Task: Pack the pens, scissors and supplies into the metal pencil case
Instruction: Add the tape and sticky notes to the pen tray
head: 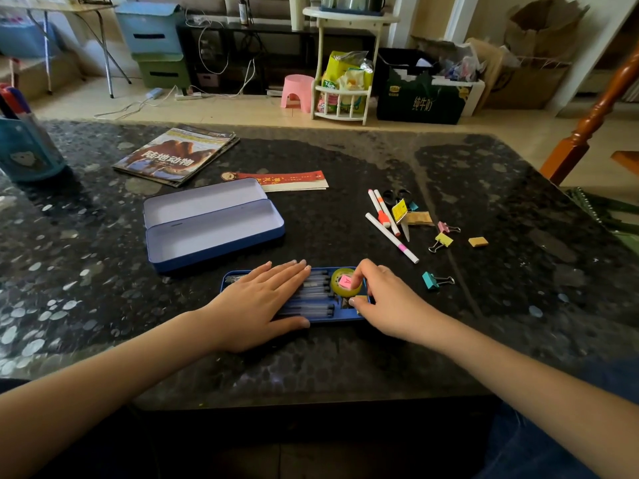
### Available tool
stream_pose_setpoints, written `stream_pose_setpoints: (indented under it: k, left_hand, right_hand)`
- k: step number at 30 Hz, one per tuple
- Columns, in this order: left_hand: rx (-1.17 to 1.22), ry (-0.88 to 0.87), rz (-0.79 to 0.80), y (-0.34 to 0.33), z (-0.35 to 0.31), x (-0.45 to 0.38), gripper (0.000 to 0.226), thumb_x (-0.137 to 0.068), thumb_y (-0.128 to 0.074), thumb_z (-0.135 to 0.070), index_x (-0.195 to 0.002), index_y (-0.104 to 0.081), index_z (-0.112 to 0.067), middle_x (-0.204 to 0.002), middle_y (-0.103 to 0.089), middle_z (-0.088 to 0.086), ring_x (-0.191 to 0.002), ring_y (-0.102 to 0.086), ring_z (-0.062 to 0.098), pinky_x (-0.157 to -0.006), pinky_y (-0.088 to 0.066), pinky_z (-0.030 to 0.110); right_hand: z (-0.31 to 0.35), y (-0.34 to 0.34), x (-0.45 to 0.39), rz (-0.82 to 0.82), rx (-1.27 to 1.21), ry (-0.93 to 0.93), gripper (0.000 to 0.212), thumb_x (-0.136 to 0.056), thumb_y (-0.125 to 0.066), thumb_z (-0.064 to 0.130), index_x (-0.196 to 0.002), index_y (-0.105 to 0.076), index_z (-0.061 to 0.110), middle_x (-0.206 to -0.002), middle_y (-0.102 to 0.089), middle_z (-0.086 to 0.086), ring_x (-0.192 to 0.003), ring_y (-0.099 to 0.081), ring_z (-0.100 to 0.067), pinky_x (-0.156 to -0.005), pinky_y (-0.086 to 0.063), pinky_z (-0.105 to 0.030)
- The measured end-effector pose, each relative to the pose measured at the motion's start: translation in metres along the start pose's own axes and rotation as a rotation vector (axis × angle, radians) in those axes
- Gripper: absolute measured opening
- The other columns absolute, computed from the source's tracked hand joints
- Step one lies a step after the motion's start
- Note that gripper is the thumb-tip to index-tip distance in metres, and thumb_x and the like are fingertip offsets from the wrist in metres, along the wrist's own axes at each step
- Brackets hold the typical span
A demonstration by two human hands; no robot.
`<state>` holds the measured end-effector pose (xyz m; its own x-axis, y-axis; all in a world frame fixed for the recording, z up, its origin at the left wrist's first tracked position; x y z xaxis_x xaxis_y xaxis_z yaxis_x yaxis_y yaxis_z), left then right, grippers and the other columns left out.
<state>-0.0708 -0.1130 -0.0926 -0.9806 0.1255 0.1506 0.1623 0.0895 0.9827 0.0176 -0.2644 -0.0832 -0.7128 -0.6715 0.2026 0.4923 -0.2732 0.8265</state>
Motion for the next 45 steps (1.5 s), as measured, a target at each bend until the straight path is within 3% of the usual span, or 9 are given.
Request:
stream_pose_setpoints:
  k: [3, 9, 13, 19, 24, 28, 31, 35, 45]
  left_hand:
    - [-0.008, -0.002, 0.002, -0.002, 0.002, 0.002, 0.081, -0.083, -0.015, -0.071, -0.146, 0.015, -0.031, -0.150, 0.018, -0.016, -0.135, 0.017, -0.004, -0.111, 0.014, 0.022]
    - [0.028, 0.000, 0.011, -0.001, 0.003, 0.000, 0.083, -0.081, -0.016, -0.072, -0.146, 0.017, -0.031, -0.152, 0.014, -0.015, -0.135, 0.014, -0.004, -0.113, 0.011, 0.024]
    - [0.019, -0.013, 0.008, -0.001, 0.005, -0.003, 0.083, -0.081, -0.014, -0.072, -0.146, 0.016, -0.031, -0.156, 0.009, -0.013, -0.138, 0.010, -0.003, -0.116, 0.008, 0.027]
    - [0.040, -0.010, 0.028, -0.001, 0.006, -0.007, 0.082, -0.082, -0.017, -0.071, -0.146, 0.016, -0.032, -0.155, 0.010, -0.014, -0.140, 0.011, -0.002, -0.116, 0.008, 0.027]
    - [0.039, -0.014, 0.022, -0.002, 0.006, -0.005, 0.080, -0.084, -0.019, -0.070, -0.146, 0.015, -0.032, -0.156, 0.009, -0.013, -0.140, 0.011, 0.000, -0.116, 0.010, 0.028]
    - [0.034, -0.010, 0.036, -0.001, 0.006, -0.006, 0.081, -0.084, -0.020, -0.070, -0.146, 0.015, -0.032, -0.156, 0.010, -0.014, -0.140, 0.011, -0.001, -0.114, 0.012, 0.027]
    - [0.036, -0.013, 0.035, 0.000, 0.007, -0.006, 0.082, -0.083, -0.020, -0.071, -0.146, 0.015, -0.032, -0.156, 0.009, -0.013, -0.138, 0.011, -0.003, -0.113, 0.013, 0.026]
    - [0.041, -0.017, 0.027, 0.000, 0.007, -0.004, 0.082, -0.084, -0.022, -0.070, -0.147, 0.013, -0.031, -0.156, 0.007, -0.013, -0.137, 0.012, -0.004, -0.111, 0.014, 0.024]
    - [0.029, -0.021, 0.025, -0.001, 0.006, -0.004, 0.083, -0.082, -0.018, -0.071, -0.147, 0.013, -0.030, -0.156, 0.009, -0.012, -0.141, 0.011, 0.000, -0.116, 0.010, 0.028]
  right_hand:
    - [-0.001, -0.006, 0.000, 0.004, -0.020, -0.037, 0.019, -0.095, -0.052, 0.020, -0.106, -0.038, 0.026, -0.115, -0.044, 0.000, -0.093, -0.054, -0.008, -0.070, -0.041, -0.018]
    - [-0.012, 0.039, -0.014, -0.103, -0.105, -0.091, 0.009, -0.096, -0.049, 0.023, -0.105, -0.049, 0.023, -0.089, -0.054, 0.006, -0.077, -0.053, -0.008, -0.061, -0.042, -0.021]
    - [-0.061, 0.111, -0.027, -0.467, 0.239, -0.202, 0.041, -0.090, -0.052, 0.001, -0.128, -0.049, 0.017, -0.120, -0.055, -0.008, -0.105, -0.056, -0.023, -0.083, -0.050, -0.035]
    - [-0.157, 0.107, -0.029, -0.352, 0.542, -0.638, 0.041, -0.095, -0.045, 0.010, -0.136, -0.044, 0.012, -0.128, -0.053, -0.017, -0.117, -0.050, -0.035, -0.092, -0.047, -0.045]
    - [-0.146, 0.110, -0.032, -0.543, 0.612, -0.515, 0.026, -0.092, -0.055, 0.015, -0.117, -0.061, 0.009, -0.111, -0.061, -0.013, -0.105, -0.053, -0.030, -0.079, -0.049, -0.039]
    - [-0.104, 0.114, -0.024, -0.704, 0.225, -0.271, 0.024, -0.084, -0.066, 0.016, -0.108, -0.063, 0.012, -0.104, -0.063, -0.008, -0.091, -0.058, -0.020, -0.073, -0.049, -0.030]
    - [-0.029, 0.095, -0.020, -0.444, -0.115, 0.112, 0.026, -0.081, -0.069, 0.011, -0.105, -0.065, 0.022, -0.101, -0.064, 0.007, -0.090, -0.060, -0.007, -0.079, -0.048, -0.020]
    - [0.034, 0.035, 0.001, 0.094, 0.007, 0.392, 0.029, -0.083, -0.068, 0.015, -0.108, -0.066, 0.029, -0.105, -0.063, 0.015, -0.097, -0.059, 0.002, -0.085, -0.048, -0.015]
    - [0.025, 0.011, 0.001, 0.136, 0.384, 0.410, 0.021, -0.089, -0.061, 0.026, -0.110, -0.062, 0.025, -0.115, -0.054, 0.006, -0.111, -0.046, -0.009, -0.093, -0.047, -0.033]
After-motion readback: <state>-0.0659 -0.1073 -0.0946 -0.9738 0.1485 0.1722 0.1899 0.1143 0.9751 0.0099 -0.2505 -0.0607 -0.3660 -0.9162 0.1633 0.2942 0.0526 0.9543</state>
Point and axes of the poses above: each hand's wrist, its own x-axis away from the middle knuckle, its own y-axis out of the back of the hand, z = x × y, the point moved 6 cm from there along -x, towards the middle knuckle
